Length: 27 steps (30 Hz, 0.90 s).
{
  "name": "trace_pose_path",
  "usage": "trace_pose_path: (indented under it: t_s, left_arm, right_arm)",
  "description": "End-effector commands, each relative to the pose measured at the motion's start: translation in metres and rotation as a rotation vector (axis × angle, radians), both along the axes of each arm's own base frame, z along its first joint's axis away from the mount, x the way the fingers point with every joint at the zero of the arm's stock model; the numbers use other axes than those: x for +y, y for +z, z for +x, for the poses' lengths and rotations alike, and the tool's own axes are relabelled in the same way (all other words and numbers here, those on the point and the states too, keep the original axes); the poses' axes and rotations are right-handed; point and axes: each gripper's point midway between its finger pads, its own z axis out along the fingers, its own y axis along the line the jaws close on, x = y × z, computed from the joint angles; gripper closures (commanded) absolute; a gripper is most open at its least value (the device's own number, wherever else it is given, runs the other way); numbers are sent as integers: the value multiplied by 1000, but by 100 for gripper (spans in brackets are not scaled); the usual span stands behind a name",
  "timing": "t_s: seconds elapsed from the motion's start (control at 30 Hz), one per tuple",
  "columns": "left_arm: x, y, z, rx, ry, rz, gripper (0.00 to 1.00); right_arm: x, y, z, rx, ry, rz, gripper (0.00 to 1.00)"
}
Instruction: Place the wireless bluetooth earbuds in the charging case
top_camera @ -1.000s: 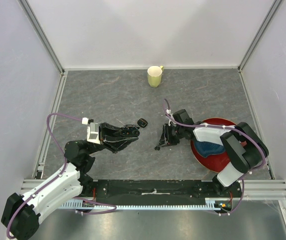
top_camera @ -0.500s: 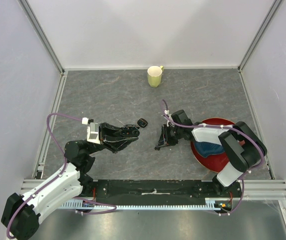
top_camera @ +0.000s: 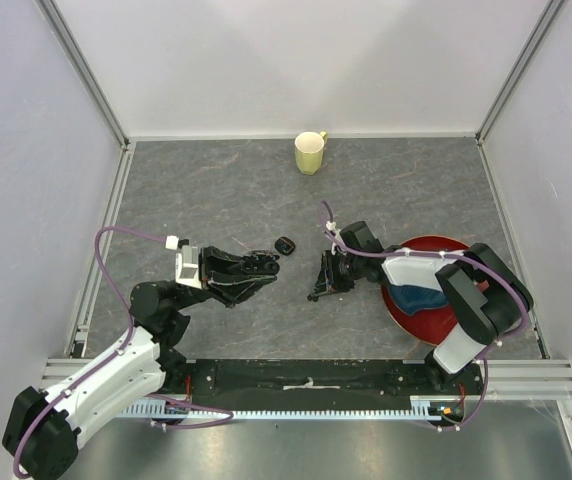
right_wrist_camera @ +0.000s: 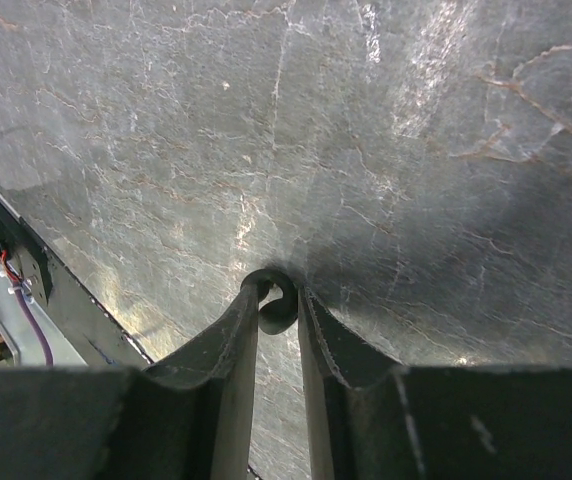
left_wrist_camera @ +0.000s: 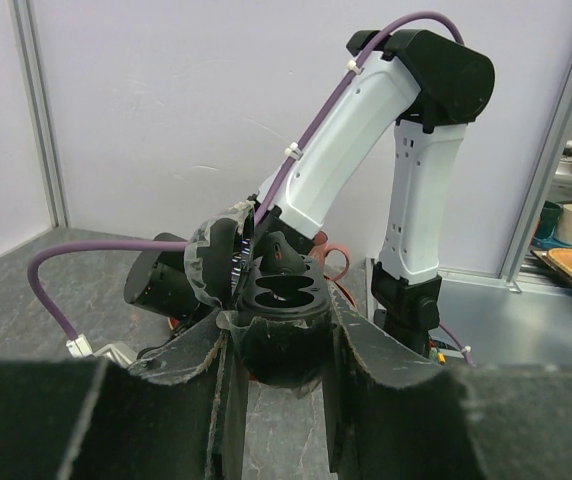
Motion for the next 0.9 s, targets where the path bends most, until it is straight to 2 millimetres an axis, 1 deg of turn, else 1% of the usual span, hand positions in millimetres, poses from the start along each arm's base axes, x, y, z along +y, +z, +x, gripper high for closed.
trace_pose_path:
  t_s: [0.0, 0.23, 0.53, 0.87]
  left_arm:
    - [2, 5, -1, -44, 19, -16, 98]
    - [3, 5, -1, -42, 20, -17, 98]
    - [3, 4, 0, -38, 21, -15, 98]
    - [3, 1, 0, -31, 22, -11, 98]
  right_arm:
    - [-10, -14, -10, -4, 16, -60, 70]
    - [-9, -12, -8, -37, 12, -75, 70]
    - [-6, -11, -9, -75, 15, -101, 65]
    - [-5, -12, -13, -107, 28, -132, 65]
